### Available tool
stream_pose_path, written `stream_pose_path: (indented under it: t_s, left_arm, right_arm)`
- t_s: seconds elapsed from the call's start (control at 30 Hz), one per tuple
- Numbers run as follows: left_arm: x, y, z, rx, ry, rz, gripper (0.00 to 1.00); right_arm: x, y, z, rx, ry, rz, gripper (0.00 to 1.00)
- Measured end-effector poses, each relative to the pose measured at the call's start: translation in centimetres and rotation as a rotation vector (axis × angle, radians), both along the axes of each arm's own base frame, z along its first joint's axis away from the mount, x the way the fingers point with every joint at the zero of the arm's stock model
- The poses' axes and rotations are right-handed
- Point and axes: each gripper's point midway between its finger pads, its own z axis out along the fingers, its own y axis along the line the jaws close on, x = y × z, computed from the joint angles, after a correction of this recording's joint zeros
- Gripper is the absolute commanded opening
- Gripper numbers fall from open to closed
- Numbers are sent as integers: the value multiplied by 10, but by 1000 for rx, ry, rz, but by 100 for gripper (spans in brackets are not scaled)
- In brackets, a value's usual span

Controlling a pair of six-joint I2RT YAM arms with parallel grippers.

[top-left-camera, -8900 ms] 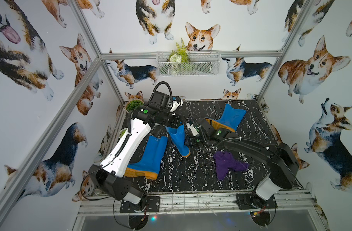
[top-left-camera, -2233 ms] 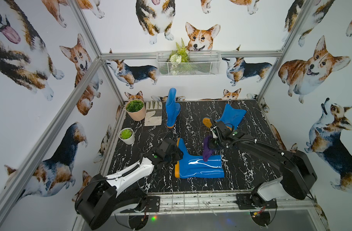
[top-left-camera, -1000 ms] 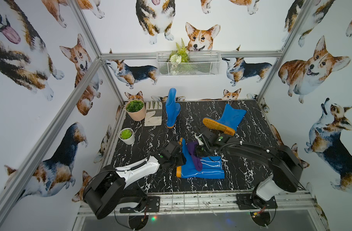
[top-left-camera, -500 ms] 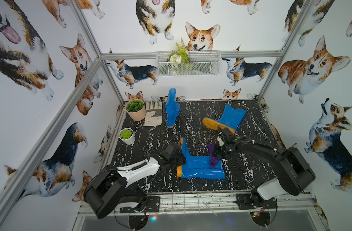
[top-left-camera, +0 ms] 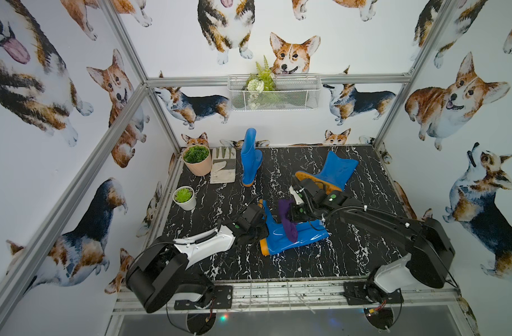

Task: Wipe the rubber boots with a cloth
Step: Wipe the dirt off the rubber boot.

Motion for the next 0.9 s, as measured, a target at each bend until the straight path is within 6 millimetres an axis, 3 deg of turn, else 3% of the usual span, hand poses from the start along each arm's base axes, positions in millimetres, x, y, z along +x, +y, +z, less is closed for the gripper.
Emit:
stream_pose_path:
  t_s: [0.07,0.23,0.37,0.47,0.53,0.63,0.7,0.83,0.9]
  left_arm:
    - [2,2,2,-3,-8,20,50]
    - [5,4,17,-27,-50,41,51]
    - [2,9,17,-24,-60,49,51]
    - [0,11,12,-17,-52,50,51]
    - [-1,13,9,-8,-47,51,51]
    - [-1,11,9,-15,-44,46,51]
    - [-1,10,9,-18,-44,42,51]
    - [-1,9,7,-14,-41,35,50]
    - [-2,10,5,-13,-40,34,49]
  right_arm:
    - [-5,19,-17,-14,23,40,0]
    - [-8,32,-61,-77,95,69,3]
    - [-14,38,-83,-111,125,106,52]
    - [-18,41,-96,-134,138,125,60]
    - [-19,40,-101,-152,145,124,53]
    - [-20,42,-106,-172,150,132,19]
    - [-21,38,-112,-209,141,140,3]
    - [-18,26,-113,-211,124,128,0]
    - [-15,7,-113,-193,138,109,0]
